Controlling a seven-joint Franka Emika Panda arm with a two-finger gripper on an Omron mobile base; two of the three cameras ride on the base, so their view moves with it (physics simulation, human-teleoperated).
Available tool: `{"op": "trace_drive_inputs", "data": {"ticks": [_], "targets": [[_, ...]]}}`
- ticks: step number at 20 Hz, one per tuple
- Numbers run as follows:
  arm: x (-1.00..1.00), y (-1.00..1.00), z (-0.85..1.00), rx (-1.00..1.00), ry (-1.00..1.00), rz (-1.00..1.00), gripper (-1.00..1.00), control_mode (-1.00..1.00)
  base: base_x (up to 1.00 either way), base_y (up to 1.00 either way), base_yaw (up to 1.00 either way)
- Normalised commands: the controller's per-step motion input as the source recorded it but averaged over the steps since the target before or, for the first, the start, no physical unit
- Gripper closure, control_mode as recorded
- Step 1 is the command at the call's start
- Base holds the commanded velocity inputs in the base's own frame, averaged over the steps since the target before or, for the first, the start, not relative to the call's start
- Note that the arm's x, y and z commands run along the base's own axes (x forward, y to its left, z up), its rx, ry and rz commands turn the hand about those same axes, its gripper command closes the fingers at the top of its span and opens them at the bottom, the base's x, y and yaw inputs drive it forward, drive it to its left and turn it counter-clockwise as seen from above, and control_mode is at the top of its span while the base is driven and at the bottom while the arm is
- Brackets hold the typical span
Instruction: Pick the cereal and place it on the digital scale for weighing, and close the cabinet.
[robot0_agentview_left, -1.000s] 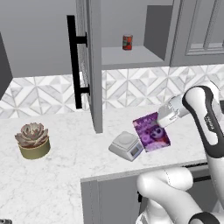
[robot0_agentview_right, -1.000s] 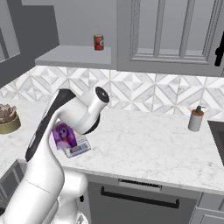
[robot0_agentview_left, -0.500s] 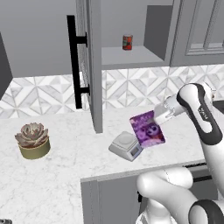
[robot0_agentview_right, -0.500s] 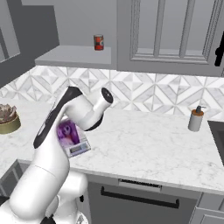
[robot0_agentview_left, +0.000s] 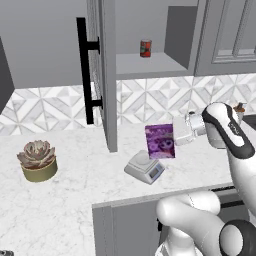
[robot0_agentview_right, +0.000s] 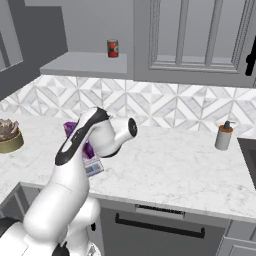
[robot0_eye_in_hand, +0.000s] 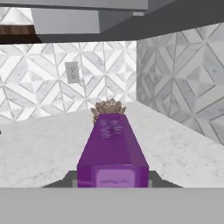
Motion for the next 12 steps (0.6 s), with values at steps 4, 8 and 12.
{"op": "trace_drive_inputs", "data": {"ticks": [4,8,12], "targets": [[0.18,0.08,-0.24,0.21,-0.10,0.05,1.00,-1.00,0.00,0.00,0.00],[0.35,0.03,-0.22,0.10,-0.04,0.03,1.00,-1.00,0.00,0.00,0.00],[0.29,0.00,-0.17,0.00,-0.03,0.00,1.00,-1.00,0.00,0.00,0.00]]}}
